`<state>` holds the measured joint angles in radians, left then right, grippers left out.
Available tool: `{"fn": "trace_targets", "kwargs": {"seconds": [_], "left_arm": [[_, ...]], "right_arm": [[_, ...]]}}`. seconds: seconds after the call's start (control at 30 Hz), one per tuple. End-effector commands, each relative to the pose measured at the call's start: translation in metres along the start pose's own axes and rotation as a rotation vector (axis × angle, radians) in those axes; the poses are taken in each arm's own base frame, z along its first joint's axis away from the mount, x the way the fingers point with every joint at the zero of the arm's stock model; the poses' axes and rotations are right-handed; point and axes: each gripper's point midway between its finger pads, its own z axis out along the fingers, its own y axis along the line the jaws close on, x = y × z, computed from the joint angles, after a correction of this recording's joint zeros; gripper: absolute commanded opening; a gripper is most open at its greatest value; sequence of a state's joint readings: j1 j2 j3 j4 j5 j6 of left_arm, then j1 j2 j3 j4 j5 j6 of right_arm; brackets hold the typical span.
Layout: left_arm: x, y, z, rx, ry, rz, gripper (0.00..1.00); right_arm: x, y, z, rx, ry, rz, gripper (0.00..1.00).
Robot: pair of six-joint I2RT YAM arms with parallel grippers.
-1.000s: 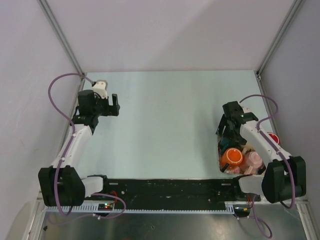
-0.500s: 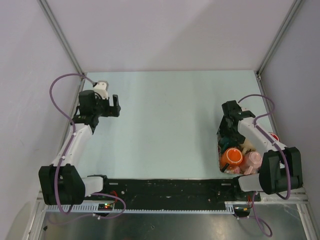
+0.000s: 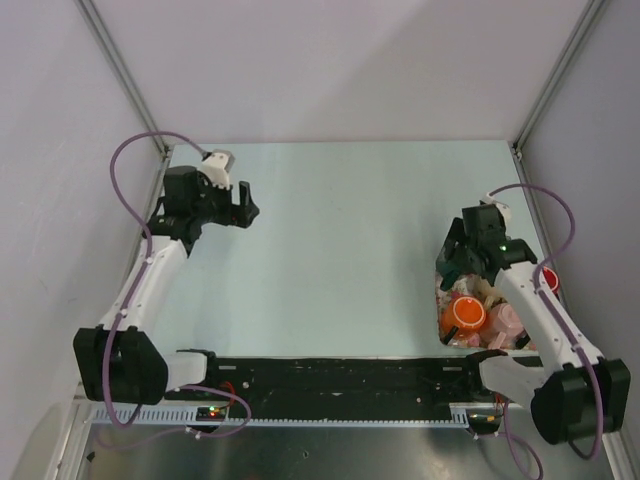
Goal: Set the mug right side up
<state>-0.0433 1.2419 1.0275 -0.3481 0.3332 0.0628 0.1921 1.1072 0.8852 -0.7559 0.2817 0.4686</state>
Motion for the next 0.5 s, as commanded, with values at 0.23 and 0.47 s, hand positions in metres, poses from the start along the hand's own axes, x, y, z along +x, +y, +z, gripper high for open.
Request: {"fn": "trace_targets", "kwargs": {"seconds": [0.23,0.47], "left_arm": [[-0.070,-0.177,-0.064,0.696,-0.053,0.006,0.93],[-0.096,-0.243,-0.112,0.949,-0.024,-0.024,0.98]], "right_arm": [[-0.101,0.119,-0.145,-0.724,-0.358,0.026,0.00],[-0.129,0.194,-0.273,-1.238,-0.519,0.068,0.00]]}}
